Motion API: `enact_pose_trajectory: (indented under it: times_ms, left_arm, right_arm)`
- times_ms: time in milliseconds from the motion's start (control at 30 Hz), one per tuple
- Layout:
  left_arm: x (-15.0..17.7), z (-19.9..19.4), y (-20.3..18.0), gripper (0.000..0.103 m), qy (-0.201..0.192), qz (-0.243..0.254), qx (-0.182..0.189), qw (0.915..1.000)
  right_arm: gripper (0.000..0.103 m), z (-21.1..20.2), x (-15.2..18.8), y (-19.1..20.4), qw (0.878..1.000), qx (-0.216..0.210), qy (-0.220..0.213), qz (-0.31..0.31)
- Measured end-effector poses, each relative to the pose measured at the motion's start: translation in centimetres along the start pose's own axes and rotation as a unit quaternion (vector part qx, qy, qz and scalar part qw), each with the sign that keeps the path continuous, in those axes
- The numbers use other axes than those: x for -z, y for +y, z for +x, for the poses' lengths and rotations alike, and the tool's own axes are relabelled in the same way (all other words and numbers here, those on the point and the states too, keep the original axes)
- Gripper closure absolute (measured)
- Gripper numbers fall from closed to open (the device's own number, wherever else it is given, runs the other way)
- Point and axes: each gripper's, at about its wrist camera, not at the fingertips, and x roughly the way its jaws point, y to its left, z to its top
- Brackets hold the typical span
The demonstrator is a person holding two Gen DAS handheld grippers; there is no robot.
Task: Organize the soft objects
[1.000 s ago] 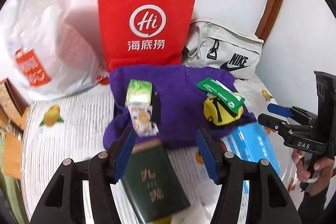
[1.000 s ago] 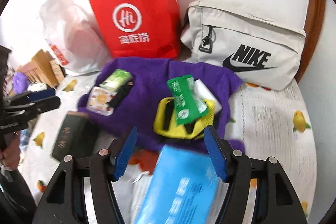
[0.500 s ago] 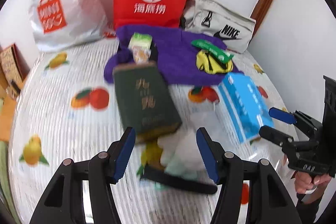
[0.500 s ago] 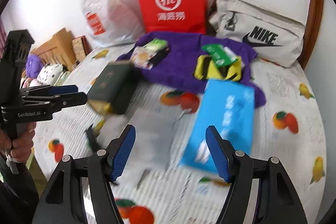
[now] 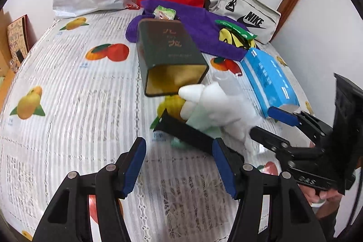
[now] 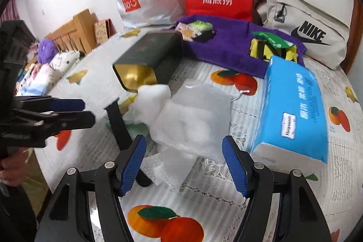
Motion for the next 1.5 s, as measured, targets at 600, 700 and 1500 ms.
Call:
enact_pose_trajectory:
  times_ms: [600,700,1500]
  left_arm:
    - [0.7,1.6,0.7,0.042,0.02,-0.025,0.023,0.9992]
    - [0.9,1.4,0.6,0.042,0.019,-0.025,0.02,0.9993]
    - [1.0,4.0,-3.4,0.039,0.023,-0.036,-0.003,0.9991]
  right_arm:
    - [0.094,0.9,-0.6,-0.7,0.999,-0.031,-0.021,0.02]
    - [0.095,-0.6,-0.4,-0.7,0.999,-0.029,-0.037,0.019]
    - [0.095,-8.2,8.6,-3.2,0.998,0.053,-0.031,0.019]
